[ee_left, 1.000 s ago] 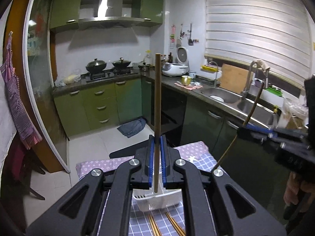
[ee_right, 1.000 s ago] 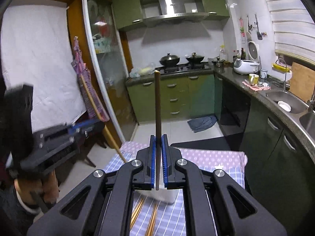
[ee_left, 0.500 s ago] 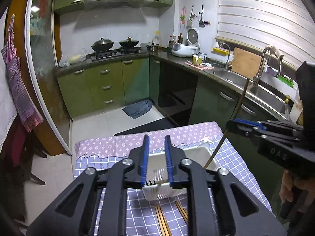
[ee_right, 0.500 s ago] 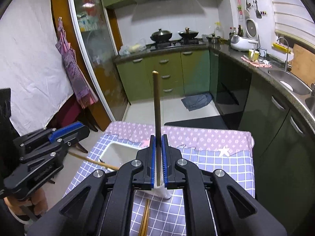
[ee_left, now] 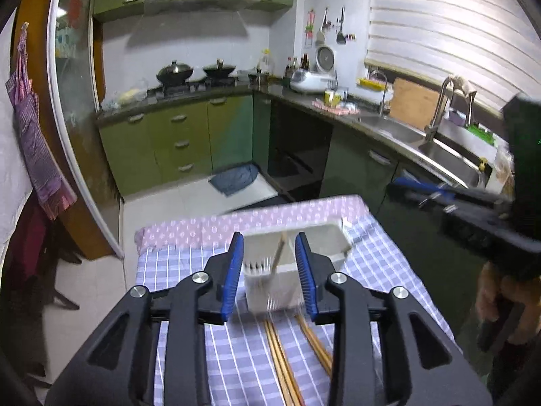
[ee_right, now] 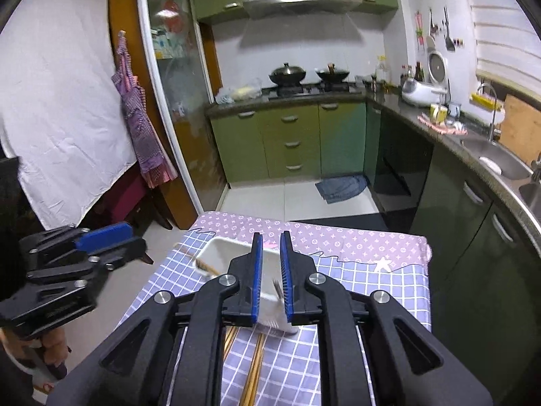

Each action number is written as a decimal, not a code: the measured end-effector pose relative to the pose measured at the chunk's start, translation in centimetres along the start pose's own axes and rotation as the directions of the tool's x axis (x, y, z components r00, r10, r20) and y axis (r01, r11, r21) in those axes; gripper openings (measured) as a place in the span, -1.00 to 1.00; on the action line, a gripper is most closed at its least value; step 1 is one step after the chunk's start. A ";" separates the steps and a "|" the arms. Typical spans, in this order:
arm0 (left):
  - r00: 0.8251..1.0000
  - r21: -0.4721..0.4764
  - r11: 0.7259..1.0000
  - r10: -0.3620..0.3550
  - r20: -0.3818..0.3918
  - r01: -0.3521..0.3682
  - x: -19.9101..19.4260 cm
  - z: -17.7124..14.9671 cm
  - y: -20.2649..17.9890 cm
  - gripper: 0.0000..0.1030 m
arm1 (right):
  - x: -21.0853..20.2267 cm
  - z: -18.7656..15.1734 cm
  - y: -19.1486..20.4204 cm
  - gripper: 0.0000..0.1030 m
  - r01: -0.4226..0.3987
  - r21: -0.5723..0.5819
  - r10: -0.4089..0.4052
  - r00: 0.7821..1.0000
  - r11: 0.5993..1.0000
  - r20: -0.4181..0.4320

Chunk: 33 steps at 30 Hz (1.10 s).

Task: Organize utensils
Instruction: 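Lower the left tool onto the remaining chopsticks and close on one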

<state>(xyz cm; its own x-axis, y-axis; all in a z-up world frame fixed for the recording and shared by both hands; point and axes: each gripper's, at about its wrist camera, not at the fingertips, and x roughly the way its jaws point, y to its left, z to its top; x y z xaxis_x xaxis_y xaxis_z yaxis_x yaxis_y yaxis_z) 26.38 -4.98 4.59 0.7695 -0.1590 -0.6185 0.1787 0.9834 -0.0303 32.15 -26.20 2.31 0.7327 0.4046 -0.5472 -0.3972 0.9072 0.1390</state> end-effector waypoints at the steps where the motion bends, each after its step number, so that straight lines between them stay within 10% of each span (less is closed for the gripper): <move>1: 0.999 -0.008 1.000 0.000 -0.037 -0.001 0.1 -0.7 0.1 -0.35 | -0.9 -0.5 0.1 -0.75 0.000 -0.003 0.000 1.000 1.000 0.002; 8: 0.930 -0.092 0.995 -0.070 -0.360 0.039 4.7 -7.3 1.4 -0.26 | -2.7 -7.8 -0.6 -0.63 0.012 -0.040 -0.017 0.991 0.999 -0.135; 16: 0.823 -0.089 0.996 -0.040 -0.566 -0.012 11.5 -12.8 0.5 -0.58 | 3.7 -15.1 -1.5 -0.63 0.003 -0.050 -0.023 0.913 0.999 -0.407; 33: 0.747 -0.049 0.995 0.029 -0.664 -0.082 16.9 -13.8 -0.2 -0.68 | 5.1 -15.7 -3.1 -0.55 0.005 -0.015 -0.012 0.898 1.000 -0.440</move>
<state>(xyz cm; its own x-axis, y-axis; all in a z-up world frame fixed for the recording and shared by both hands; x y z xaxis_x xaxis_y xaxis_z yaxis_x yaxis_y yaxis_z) 30.85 -6.68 -16.70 0.1732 -0.0327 -0.9843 0.0850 0.9962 -0.0181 28.41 -28.74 -13.91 0.4194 0.3021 -0.8561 -0.4014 0.9075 0.1236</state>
